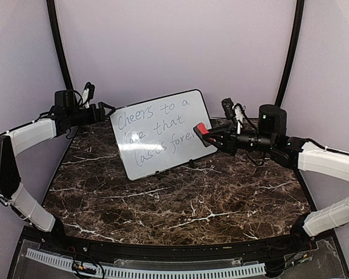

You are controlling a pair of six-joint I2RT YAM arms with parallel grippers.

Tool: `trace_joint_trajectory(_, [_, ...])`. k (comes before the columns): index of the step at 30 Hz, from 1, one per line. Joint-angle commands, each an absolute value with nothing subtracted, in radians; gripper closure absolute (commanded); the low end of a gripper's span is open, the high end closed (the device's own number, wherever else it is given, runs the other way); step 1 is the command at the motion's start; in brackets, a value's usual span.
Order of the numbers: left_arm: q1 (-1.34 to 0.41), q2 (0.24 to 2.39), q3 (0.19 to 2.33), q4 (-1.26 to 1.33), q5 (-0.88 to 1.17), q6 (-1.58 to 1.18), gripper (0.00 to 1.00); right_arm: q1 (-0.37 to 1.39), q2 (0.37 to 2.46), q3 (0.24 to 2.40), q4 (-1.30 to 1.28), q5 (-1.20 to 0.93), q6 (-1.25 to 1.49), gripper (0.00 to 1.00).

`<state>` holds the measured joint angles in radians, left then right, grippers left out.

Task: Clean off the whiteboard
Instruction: Hold the whiteboard at the center of the board.

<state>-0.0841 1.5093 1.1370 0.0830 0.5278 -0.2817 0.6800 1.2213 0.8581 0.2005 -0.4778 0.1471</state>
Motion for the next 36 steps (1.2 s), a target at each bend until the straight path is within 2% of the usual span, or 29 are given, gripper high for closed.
trace_joint_trajectory(1, [-0.039, 1.547, 1.162, 0.188, 0.637, -0.289, 0.22, 0.693, 1.232, 0.906, 0.212, -0.496, 0.149, 0.83])
trace_joint_trajectory(4, [-0.031, 1.57, 1.157, 0.211, 0.69, -0.294, 0.27, 0.699, 1.239, 0.914, 0.201, -0.496, 0.15, 0.83])
trace_joint_trajectory(14, [-0.015, 1.655, 1.164, 0.335, 0.846, -0.34, 0.29, 0.713, 1.265, 0.936, 0.165, -0.478, 0.146, 0.83])
trace_joint_trajectory(30, [-0.01, 1.662, 1.102, 0.477, 0.882, -0.396, 0.44, 0.729, 1.282, 0.93, 0.161, -0.46, 0.163, 0.83])
trace_joint_trajectory(36, [-0.009, 1.664, 1.091, 0.502, 0.884, -0.417, 0.44, 0.743, 1.304, 1.017, 0.096, -0.41, 0.309, 0.9])
